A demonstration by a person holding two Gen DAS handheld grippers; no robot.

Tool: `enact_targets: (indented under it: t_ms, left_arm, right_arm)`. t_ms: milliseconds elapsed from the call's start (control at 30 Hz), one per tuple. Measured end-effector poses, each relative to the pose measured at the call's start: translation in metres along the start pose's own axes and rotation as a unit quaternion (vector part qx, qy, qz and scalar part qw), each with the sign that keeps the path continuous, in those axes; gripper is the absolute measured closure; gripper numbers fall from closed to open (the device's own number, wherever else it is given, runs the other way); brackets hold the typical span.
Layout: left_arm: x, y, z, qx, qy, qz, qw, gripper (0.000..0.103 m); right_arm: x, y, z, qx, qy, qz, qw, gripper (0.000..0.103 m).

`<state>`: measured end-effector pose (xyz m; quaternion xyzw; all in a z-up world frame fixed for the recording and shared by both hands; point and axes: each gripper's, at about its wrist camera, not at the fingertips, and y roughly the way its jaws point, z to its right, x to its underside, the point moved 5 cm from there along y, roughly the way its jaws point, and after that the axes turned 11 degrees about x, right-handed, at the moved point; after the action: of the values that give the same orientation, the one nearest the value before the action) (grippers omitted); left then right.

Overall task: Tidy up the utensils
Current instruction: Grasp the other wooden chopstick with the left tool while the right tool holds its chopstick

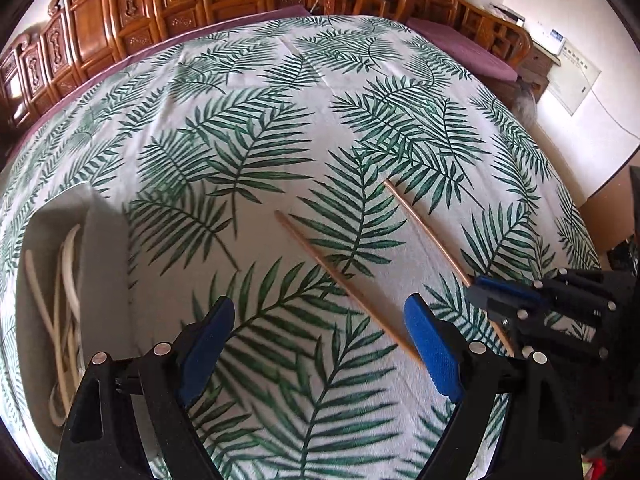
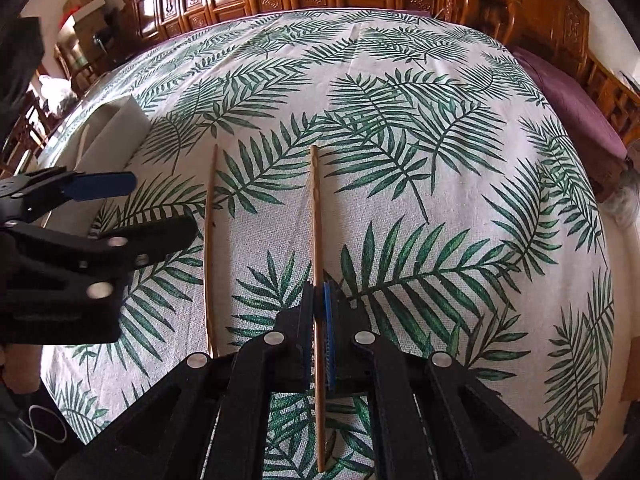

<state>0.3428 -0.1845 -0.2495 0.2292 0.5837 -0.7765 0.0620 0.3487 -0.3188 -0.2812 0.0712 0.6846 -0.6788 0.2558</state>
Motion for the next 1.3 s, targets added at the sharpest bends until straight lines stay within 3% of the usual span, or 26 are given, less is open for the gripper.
enact_targets:
  t_ms: [333,567,667,833,1033,1300]
  left_arm:
    - [-0.003,0.025,0.011,-0.002,-0.005,-0.018,0.9998,0.026]
    - [-0.002,0.03,0.015,-0.025,0.005,-0.024,0.9994,0.03]
    - [-0.002,0.027,0.013,-0.027,0.001,-0.02,0.9994,0.042]
    - [0.0,0.021,0.011,-0.022,0.006,-0.021,0.9995,0.081]
    - [-0.001,0.024,0.015,-0.018,0.009,-0.024,0.9995,0.093]
    - [0.005,0.02,0.013,-0.003,0.023,-0.026,0.9994,0.099]
  right_arm:
    - [0.001,0.001,0.001,-0.001,-0.004,0.006,1.0,0.097]
    - [0.001,0.001,0.002,-0.002,-0.005,0.006,1.0,0.097]
    - [0.002,0.001,0.003,-0.004,-0.002,0.009,1.0,0.097]
    - [0.002,0.001,0.003,-0.007,0.0,0.012,1.0,0.096]
    - [0.001,0.001,0.003,-0.007,0.001,0.013,1.0,0.096]
    - [0.002,0.001,0.003,-0.007,0.001,0.013,1.0,0.097]
